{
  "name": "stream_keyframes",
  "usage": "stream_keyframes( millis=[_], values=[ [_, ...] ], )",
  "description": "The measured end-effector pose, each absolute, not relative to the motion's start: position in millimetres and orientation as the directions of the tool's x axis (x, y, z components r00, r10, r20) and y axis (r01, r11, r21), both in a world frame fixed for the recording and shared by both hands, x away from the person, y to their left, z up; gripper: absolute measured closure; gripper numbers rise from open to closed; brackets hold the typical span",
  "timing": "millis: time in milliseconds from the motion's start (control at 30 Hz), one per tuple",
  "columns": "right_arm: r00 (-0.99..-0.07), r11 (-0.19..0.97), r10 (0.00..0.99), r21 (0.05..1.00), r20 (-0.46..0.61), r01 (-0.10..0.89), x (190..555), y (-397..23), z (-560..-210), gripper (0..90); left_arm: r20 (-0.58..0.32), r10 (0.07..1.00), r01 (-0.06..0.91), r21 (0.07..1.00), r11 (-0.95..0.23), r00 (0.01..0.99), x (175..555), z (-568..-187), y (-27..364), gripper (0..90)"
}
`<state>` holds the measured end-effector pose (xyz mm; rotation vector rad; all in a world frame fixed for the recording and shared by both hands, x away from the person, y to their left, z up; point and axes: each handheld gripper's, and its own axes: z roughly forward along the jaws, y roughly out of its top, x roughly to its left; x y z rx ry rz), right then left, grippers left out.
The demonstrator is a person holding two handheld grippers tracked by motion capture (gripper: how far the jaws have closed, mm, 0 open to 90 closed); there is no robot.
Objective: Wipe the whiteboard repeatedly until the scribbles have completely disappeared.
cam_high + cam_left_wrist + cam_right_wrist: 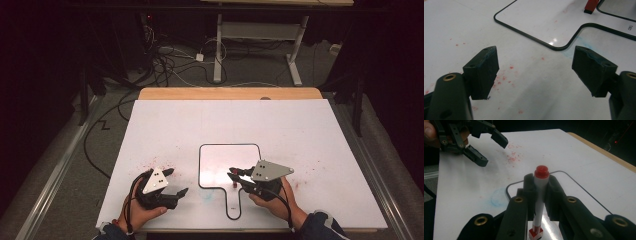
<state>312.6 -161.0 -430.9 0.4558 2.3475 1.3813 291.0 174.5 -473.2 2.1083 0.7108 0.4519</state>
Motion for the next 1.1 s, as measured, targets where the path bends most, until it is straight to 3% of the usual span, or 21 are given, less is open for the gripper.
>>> stream_keyframes(
  millis=[300,567,667,833,933,1100],
  values=[
    [-0.838,0.507,0.504,0.857,-0.208,0.092,316,-188,-427,80.8,0.063,0.631,0.326,0.813,-0.481,0.774,291,-473,174,20.7],
    [-0.849,0.503,0.478,0.863,-0.228,0.052,314,-177,-430,80.9,0.064,0.628,0.326,0.811,-0.486,0.776,291,-473,173,20.8],
    [-0.819,0.512,0.514,0.857,-0.255,0.055,326,-181,-430,80.8,0.064,0.627,0.325,0.812,-0.485,0.776,291,-473,174,20.8],
    [-0.790,0.475,0.576,0.873,-0.211,0.113,343,-195,-429,80.8,0.058,0.628,0.329,0.813,-0.481,0.776,292,-474,174,20.7],
    [-0.810,0.440,0.564,0.888,-0.159,0.132,344,-187,-431,80.9,0.060,0.626,0.328,0.811,-0.485,0.777,292,-474,174,20.8],
    [-0.831,0.447,0.529,0.889,-0.172,0.101,341,-167,-433,80.8,0.061,0.626,0.326,0.812,-0.484,0.778,291,-473,174,20.7]
  ],
)
